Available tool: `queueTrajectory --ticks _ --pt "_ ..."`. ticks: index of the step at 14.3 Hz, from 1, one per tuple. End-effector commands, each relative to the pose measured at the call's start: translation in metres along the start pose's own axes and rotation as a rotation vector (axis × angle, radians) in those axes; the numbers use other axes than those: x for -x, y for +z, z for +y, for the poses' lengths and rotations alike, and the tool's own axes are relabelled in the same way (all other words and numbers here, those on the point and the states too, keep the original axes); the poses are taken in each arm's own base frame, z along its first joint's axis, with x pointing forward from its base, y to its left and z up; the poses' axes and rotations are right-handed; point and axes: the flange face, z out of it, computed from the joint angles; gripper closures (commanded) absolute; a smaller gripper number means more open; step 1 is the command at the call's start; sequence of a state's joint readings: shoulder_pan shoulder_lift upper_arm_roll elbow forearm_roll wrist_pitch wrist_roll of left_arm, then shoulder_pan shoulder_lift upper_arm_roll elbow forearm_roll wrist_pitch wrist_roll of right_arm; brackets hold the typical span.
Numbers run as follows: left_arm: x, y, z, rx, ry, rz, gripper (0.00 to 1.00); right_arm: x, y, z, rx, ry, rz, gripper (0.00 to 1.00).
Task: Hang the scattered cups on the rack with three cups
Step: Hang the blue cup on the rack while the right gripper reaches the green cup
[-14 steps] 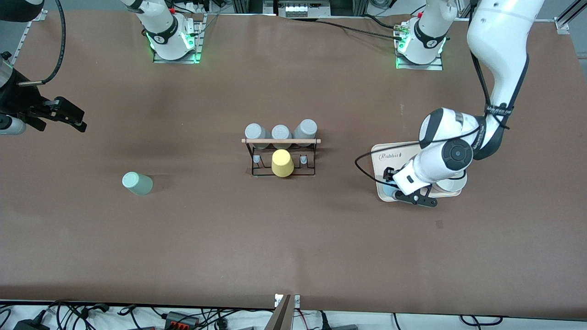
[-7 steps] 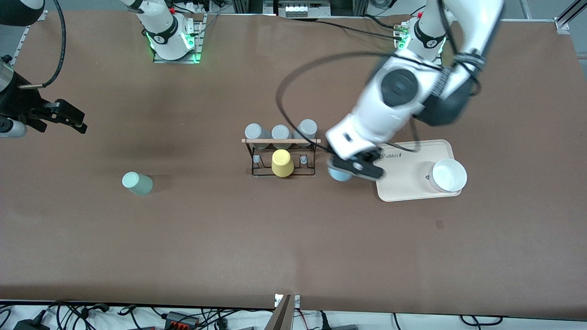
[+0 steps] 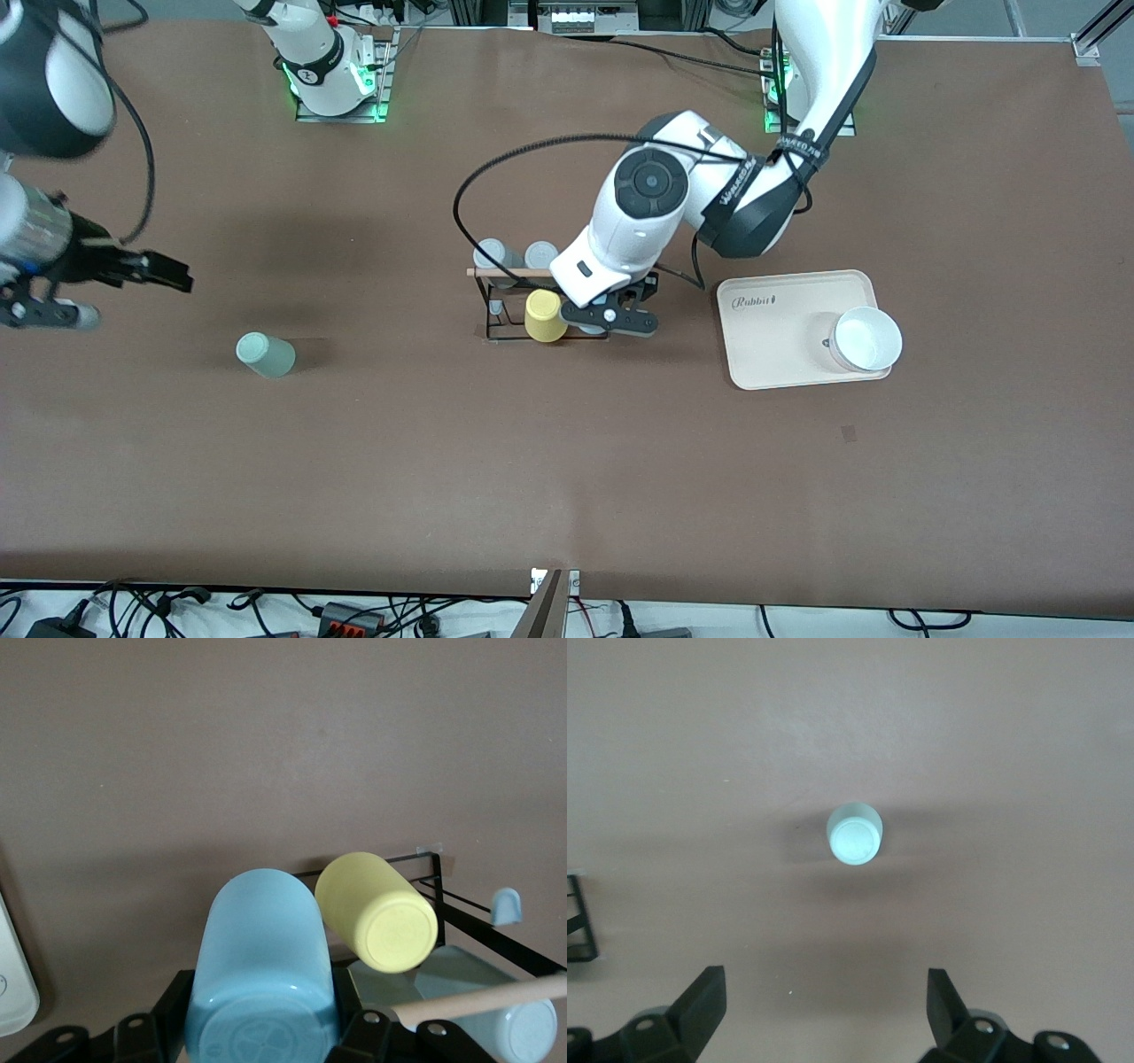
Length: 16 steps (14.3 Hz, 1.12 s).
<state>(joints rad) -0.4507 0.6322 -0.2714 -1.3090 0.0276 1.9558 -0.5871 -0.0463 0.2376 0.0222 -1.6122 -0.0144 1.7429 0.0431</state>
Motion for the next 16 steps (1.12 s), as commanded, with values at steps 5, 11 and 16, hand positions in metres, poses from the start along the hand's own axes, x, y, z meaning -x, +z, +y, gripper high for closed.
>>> queueTrajectory --ticks 5,11,16 --pt "-0.007 0.041 0.006 -0.077 0.034 0.009 1.0 -0.034 0.138 0.009 0.003 -0.145 -0.01 0.0" --pt "-0.002 0.034 0.013 -0.067 0.02 0.013 1.0 -0.041 0.221 0.01 0.001 -0.157 0.013 0.0" --pt "0.001 0.043 0.017 -0.072 0.013 0.003 0.88 -0.035 0.235 0.006 0.015 -0.191 0.008 0.07"
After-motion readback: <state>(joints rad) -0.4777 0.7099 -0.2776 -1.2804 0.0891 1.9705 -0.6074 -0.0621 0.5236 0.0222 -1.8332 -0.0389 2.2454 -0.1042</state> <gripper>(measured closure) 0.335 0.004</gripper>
